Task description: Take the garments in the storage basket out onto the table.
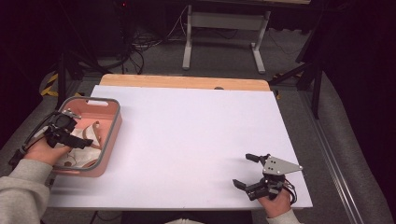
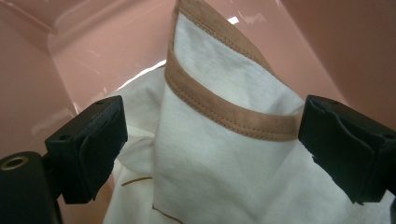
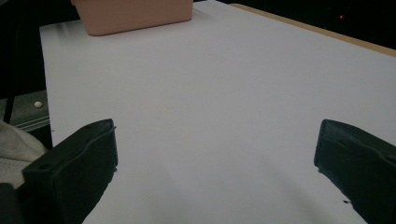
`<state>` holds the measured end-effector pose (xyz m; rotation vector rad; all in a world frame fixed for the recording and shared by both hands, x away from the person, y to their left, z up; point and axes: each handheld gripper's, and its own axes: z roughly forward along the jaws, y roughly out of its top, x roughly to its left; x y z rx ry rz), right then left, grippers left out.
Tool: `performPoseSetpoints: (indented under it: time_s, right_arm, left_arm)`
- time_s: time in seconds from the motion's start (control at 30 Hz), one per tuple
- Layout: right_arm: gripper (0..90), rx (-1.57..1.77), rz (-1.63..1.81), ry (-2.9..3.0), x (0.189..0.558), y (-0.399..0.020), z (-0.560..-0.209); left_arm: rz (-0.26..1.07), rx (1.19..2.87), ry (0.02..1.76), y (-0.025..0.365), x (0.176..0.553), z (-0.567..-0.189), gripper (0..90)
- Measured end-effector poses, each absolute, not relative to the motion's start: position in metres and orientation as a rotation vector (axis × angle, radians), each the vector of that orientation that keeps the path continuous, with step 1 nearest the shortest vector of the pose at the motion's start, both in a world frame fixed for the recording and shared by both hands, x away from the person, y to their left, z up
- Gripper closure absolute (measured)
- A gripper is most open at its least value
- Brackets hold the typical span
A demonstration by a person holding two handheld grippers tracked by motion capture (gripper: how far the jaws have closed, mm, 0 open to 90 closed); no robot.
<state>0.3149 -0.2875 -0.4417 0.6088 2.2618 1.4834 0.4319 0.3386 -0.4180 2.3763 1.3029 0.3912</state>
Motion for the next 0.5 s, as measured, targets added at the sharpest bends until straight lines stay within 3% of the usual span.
performPoseSetpoints:
  time_s: [0.5]
  right_arm:
    - [0.4,0.605,1.484,2.262,0.314,-0.288,-0.441]
  left_arm:
    - [0.324,2.445,1.361,0.338,0.442,-0.430,10.0]
